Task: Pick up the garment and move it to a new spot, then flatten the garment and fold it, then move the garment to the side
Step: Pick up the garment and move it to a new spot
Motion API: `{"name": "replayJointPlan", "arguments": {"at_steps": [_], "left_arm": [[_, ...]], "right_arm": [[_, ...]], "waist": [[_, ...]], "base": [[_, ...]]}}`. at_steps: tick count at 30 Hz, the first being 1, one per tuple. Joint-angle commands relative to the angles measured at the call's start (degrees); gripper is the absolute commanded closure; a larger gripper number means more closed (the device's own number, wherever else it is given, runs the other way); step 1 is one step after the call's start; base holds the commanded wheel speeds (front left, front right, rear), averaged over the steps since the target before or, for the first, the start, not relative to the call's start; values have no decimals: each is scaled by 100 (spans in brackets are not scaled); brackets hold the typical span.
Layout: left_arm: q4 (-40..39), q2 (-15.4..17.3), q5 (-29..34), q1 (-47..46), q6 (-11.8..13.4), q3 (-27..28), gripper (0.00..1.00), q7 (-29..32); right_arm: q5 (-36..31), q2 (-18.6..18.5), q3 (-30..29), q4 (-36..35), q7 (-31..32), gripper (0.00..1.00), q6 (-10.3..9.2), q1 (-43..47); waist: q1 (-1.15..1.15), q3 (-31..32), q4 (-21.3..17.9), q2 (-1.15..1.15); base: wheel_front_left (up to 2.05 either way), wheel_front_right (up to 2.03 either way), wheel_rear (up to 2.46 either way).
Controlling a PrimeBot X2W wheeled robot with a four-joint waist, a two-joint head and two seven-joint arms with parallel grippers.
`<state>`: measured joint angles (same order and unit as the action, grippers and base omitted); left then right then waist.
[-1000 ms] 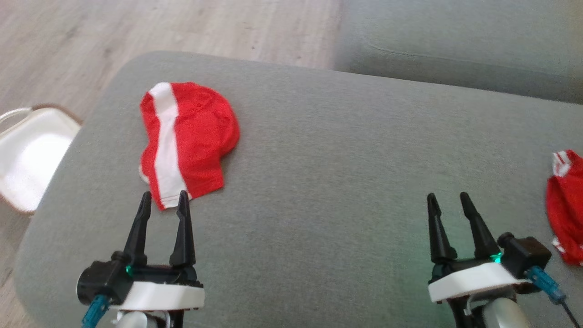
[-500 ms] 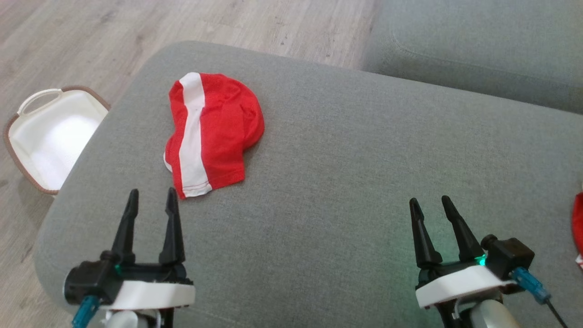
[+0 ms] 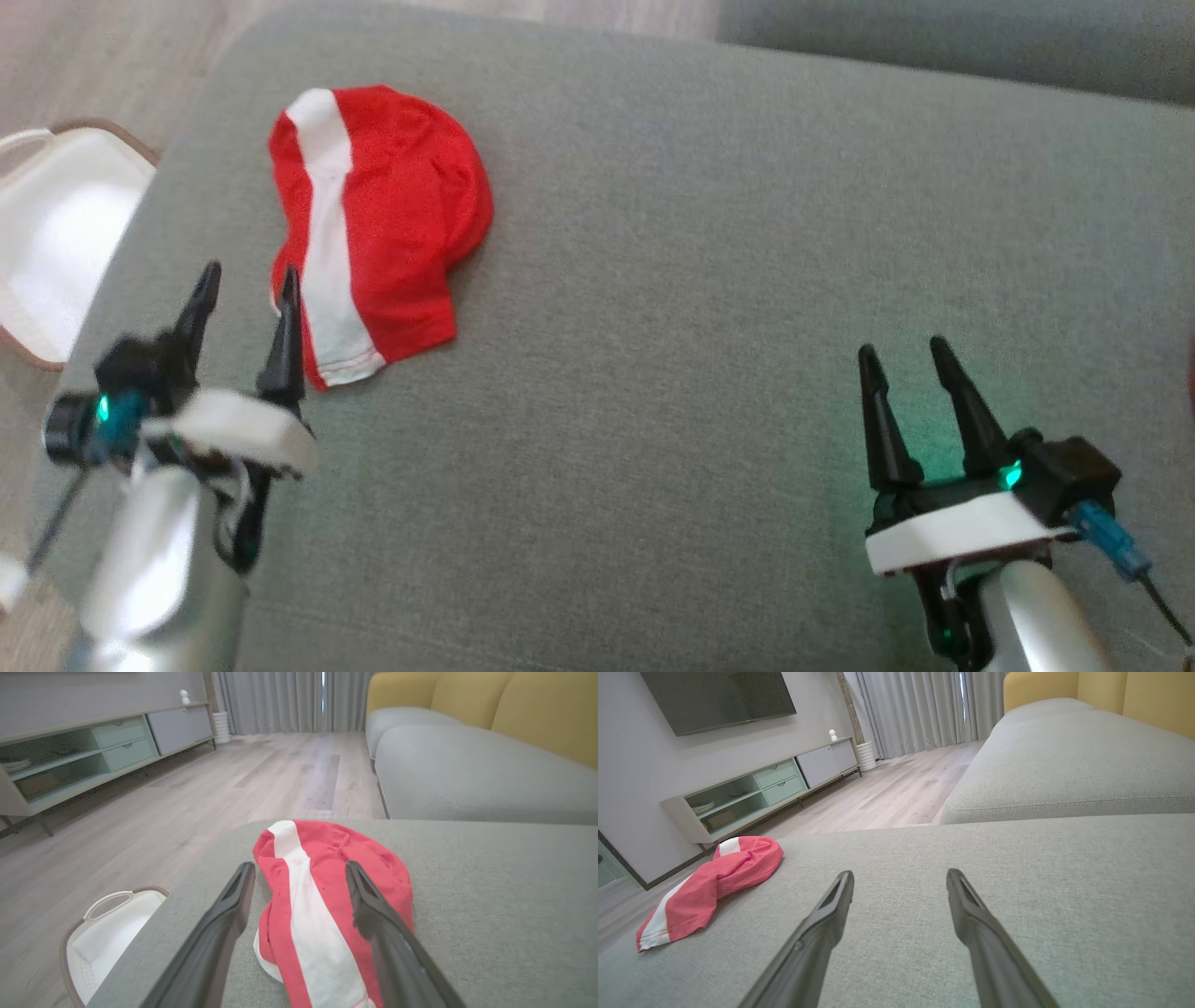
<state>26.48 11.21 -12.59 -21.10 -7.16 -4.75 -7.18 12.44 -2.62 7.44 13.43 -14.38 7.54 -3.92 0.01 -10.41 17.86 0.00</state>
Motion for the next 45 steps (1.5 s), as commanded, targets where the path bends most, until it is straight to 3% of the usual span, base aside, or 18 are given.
{"name": "replayJointPlan", "arguments": {"at_steps": [1, 7, 15, 16, 17, 18, 24, 33, 38, 45], "left_arm": [[207, 316, -111, -504, -28, 83, 0, 327], [1237, 586, -770, -1220, -31, -262, 0, 1402], [1885, 834, -1520, -1529, -32, -840, 0, 2260], [1936, 846, -1620, -1544, -32, -901, 27, 2336], [1959, 856, -1717, -1557, -32, -965, 98, 2393], [1965, 861, -1827, -1565, -32, -1014, 100, 2429], [1688, 878, -2466, -1564, -32, -1216, 100, 2191], [358, 470, -3344, -1361, -33, -1546, 100, 1552], [-183, 128, -3277, -1354, -7, -1751, 100, 1178], [-554, -560, -2968, -1474, 297, -2129, 100, 673]], "right_arm": [[-67, -26, 100, -237, -62, 0, -5, -232], [-148, -26, 95, -337, -62, 0, -5, -375], [-176, -26, 74, -391, -62, 0, -5, -461], [-177, -26, 73, -396, -62, 0, -5, -466], [-176, -26, 69, -402, -62, 0, -5, -467], [-173, -26, 65, -407, -62, 0, -5, -468], [-111, -26, 68, -407, -62, 0, -5, -489], [48, -26, 122, -349, -62, 0, -5, -472], [148, -26, 168, -334, -62, 0, -5, -449], [252, -26, 213, -356, -62, 0, -5, -466]], "waist": [[-1, -276, -163, 0], [-1, -583, -347, 0], [-1, -743, -520, 0], [-1, -747, -537, 0], [-1, -747, -554, 0], [-1, -744, -569, 0], [-1, -634, -684, 0], [-1, -253, -954, 0], [-1, -108, -1208, 0], [-1, -54, -1643, 0]], "base": [[0, 0, 0], [0, 0, 0], [0, 0, 0], [0, 0, 0], [0, 0, 0], [0, 0, 0], [0, 0, 0], [0, 0, 0], [0, 0, 0], [0, 0, 0]]}}
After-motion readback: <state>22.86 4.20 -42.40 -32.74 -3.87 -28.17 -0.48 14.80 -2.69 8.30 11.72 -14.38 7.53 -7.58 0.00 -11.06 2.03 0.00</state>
